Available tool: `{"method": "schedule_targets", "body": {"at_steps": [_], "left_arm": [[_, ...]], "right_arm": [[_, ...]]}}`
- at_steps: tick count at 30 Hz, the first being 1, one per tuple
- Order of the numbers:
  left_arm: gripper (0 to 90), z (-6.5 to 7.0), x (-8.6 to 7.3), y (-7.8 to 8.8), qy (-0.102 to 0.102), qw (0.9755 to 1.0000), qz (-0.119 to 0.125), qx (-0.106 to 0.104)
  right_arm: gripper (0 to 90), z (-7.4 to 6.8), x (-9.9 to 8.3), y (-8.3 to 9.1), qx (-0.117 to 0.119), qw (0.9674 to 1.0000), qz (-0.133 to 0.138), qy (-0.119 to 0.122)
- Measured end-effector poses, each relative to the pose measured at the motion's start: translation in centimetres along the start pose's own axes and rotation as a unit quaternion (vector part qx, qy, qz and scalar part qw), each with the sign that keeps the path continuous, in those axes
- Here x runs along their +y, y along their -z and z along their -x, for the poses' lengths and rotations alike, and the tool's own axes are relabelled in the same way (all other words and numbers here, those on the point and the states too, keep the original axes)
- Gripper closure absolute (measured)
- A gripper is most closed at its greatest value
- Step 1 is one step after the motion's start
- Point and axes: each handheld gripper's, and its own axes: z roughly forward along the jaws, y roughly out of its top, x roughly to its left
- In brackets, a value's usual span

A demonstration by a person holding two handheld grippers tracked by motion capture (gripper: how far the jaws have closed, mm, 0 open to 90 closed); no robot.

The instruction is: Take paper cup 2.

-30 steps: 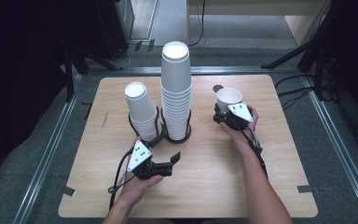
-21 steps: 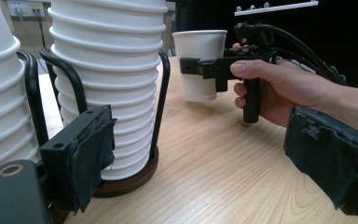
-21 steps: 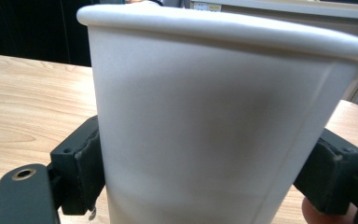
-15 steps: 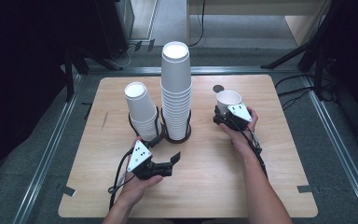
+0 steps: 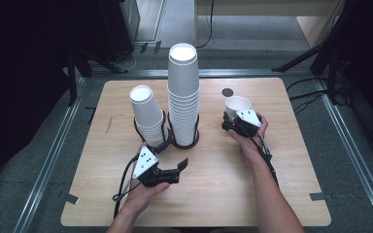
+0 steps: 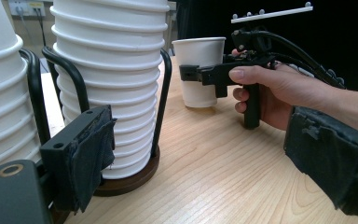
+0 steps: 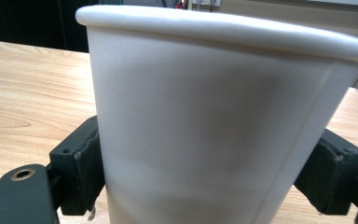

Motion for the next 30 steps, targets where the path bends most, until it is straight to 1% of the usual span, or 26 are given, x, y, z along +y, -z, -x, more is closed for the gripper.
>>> {"method": "schedule_targets", "body": {"at_steps": [7,9,12,19,21,25,30], "left_arm": [[8.7,0.0,0.0,0.0,-0.001,1.0,0.0,0.0],[8.7,0.0,0.0,0.0,-0.001,1.0,0.0,0.0],[8.7,0.0,0.0,0.0,-0.001,1.0,0.0,0.0],[8.7,0.0,0.0,0.0,-0.001,1.0,0.0,0.0],[8.7,0.0,0.0,0.0,-0.001,1.0,-0.001,0.0],[8.7,0.0,0.0,0.0,-0.001,1.0,0.0,0.0],[8.7,0.0,0.0,0.0,0.0,1.0,0.001,0.001]], "right_arm": [[14.5,0.2,0.1,0.2,0.005,0.9999,-0.011,-0.008],[14.3,0.4,0.2,0.2,0.005,0.9997,-0.016,-0.018],[14.1,0.6,0.2,0.3,0.004,0.9995,-0.016,-0.026],[14.3,0.6,0.1,0.6,0.012,0.9995,-0.016,-0.024],[14.2,0.5,0.0,0.6,0.01,0.9997,-0.014,-0.018],[14.1,0.3,-0.2,0.8,0.004,0.9998,-0.011,-0.013],[14.2,0.2,-0.5,1.0,0.001,0.9999,-0.011,0.002]]}}
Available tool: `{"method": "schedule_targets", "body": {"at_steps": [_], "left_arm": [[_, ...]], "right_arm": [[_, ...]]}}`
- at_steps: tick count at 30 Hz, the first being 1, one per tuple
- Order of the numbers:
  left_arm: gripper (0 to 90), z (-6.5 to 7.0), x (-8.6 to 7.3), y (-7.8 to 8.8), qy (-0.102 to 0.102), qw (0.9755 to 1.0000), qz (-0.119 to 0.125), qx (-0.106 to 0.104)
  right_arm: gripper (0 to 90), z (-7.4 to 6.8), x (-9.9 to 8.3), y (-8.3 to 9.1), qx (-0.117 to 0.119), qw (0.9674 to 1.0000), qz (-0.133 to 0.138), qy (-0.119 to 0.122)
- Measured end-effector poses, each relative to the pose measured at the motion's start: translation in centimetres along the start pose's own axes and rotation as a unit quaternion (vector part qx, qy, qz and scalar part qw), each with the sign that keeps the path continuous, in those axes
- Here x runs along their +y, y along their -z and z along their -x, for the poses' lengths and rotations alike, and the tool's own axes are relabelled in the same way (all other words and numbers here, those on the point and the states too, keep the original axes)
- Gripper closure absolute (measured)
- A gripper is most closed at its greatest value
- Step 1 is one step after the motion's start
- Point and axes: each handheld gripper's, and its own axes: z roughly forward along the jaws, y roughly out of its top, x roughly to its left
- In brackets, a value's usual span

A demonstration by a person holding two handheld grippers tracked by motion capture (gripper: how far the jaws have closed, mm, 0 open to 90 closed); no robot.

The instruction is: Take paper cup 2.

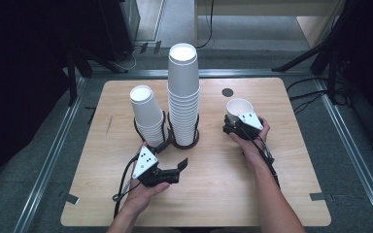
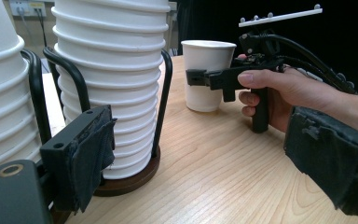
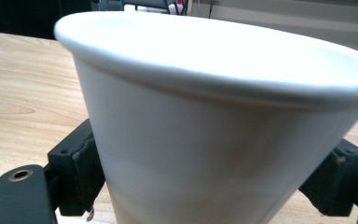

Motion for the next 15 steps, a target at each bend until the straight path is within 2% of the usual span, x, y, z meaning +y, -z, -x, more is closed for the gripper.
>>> {"method": "schedule_targets", "body": {"at_steps": [10,15], "left_arm": [[8.7,0.09,-0.03,-0.06,-0.001,1.0,-0.001,-0.002],[8.7,0.04,-0.04,-0.07,0.0,1.0,-0.001,-0.002]], "right_arm": [[14.8,-0.1,-0.42,0.2,-0.001,1.0,-0.004,0.006],[14.7,0.06,-0.32,0.3,0.006,0.9999,-0.009,0.006]]}}
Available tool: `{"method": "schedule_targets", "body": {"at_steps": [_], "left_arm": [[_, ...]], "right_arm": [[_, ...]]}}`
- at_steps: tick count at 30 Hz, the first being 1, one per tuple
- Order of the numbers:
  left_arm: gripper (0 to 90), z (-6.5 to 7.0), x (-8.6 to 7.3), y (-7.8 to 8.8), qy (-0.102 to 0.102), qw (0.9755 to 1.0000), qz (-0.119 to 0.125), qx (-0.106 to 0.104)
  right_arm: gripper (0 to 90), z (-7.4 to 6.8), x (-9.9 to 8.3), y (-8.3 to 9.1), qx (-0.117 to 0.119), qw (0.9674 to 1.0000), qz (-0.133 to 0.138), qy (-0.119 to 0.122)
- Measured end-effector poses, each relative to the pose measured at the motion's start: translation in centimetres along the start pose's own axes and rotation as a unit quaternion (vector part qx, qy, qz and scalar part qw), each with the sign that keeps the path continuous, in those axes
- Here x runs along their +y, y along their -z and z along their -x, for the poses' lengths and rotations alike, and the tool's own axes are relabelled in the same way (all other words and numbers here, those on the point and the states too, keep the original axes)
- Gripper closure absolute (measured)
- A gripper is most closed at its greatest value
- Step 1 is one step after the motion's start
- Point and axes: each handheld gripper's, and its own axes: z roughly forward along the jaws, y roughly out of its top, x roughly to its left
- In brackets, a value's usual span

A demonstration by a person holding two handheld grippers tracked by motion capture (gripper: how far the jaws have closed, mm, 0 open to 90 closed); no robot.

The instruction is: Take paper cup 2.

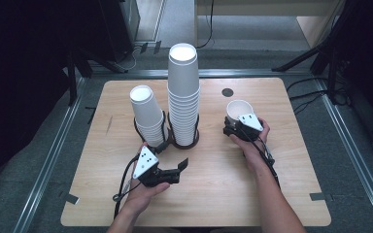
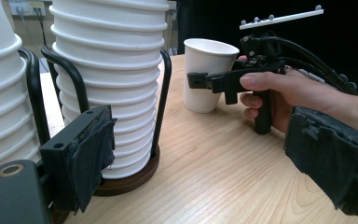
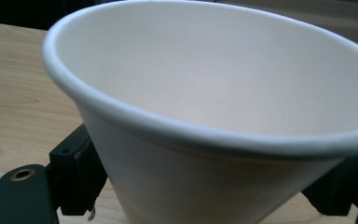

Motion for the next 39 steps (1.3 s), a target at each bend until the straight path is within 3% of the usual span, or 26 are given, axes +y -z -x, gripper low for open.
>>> {"method": "schedule_targets", "body": {"at_steps": [8,11,14,27,39], "left_arm": [[8.6,0.0,0.1,0.0,0.001,1.0,0.002,0.007],[8.6,-0.1,0.1,0.0,0.001,1.0,0.001,0.009],[8.5,0.0,0.4,-0.1,0.01,0.9999,0.005,0.005],[8.4,0.3,1.2,0.1,0.005,0.9999,0.011,0.005],[8.4,-0.1,2.0,-0.4,0.01,0.9996,0.007,0.026]], "right_arm": [[0.0,0.2,0.4,0.4,0.017,0.9998,-0.001,-0.007],[0.0,0.2,0.6,0.7,0.022,0.9996,-0.013,-0.01],[0.0,0.3,0.8,1.1,0.019,0.9996,-0.02,0.001],[0.0,1.3,2.1,2.9,0.04,0.9991,-0.007,-0.009],[0.0,0.9,4.3,4.8,0.057,0.9982,0.018,-0.001]]}}
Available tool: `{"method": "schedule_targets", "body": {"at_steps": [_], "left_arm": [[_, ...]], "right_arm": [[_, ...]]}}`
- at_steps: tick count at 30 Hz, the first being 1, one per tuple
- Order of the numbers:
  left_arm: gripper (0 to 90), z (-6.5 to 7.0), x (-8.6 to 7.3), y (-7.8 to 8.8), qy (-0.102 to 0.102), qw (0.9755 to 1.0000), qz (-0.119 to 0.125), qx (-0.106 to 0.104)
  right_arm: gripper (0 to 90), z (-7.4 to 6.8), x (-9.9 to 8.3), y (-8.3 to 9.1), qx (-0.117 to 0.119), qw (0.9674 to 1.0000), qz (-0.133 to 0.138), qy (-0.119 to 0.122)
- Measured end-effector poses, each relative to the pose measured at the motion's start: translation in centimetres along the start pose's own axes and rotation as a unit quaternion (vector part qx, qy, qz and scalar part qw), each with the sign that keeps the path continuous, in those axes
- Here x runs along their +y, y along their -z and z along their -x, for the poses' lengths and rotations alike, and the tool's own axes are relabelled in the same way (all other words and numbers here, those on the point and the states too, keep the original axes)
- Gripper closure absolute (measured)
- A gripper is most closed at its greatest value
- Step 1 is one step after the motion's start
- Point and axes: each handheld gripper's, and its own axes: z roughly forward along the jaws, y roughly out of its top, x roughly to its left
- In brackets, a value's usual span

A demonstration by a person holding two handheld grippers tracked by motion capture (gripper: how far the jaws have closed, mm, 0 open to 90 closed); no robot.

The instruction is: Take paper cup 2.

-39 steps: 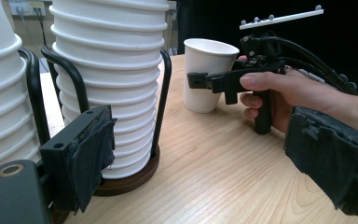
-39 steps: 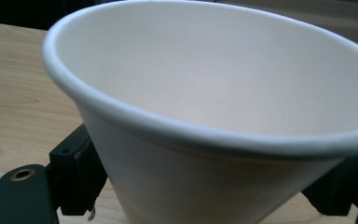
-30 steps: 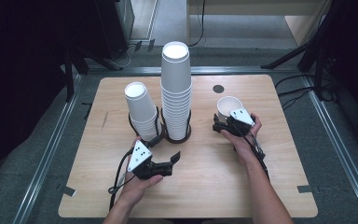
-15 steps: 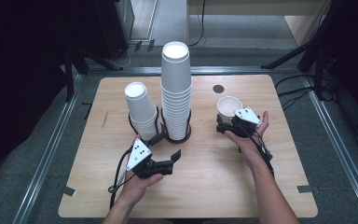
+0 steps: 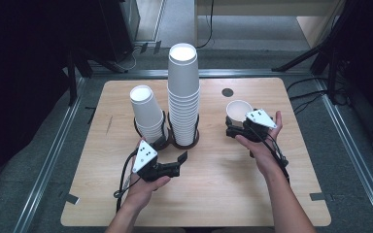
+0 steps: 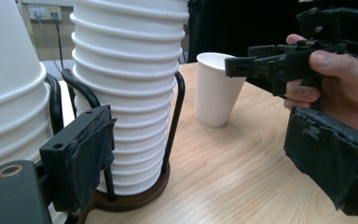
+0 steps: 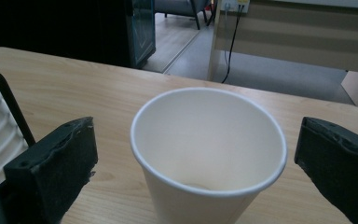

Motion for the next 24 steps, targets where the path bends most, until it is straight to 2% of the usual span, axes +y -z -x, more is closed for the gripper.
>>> {"method": "schedule_targets", "body": {"at_steps": [4,12,19,24], "left_arm": [[8.4,0.1,0.7,-0.3,0.0,1.0,0.008,0.003],[7.5,-0.1,2.2,-1.0,-0.007,0.9994,0.017,0.029],[6.1,-0.7,3.9,-1.8,-0.015,0.9984,0.021,0.049],[3.7,-0.9,5.3,-2.6,-0.019,0.9979,0.026,0.056]], "right_arm": [[0.0,-0.1,1.5,0.9,0.004,0.9999,0.009,0.0],[0.0,-0.7,5.0,2.5,0.022,0.9995,0.02,-0.006],[0.0,-2.3,7.3,3.3,0.058,0.9974,0.041,-0.01],[0.0,-3.4,8.9,3.9,0.085,0.9947,0.056,-0.019]]}}
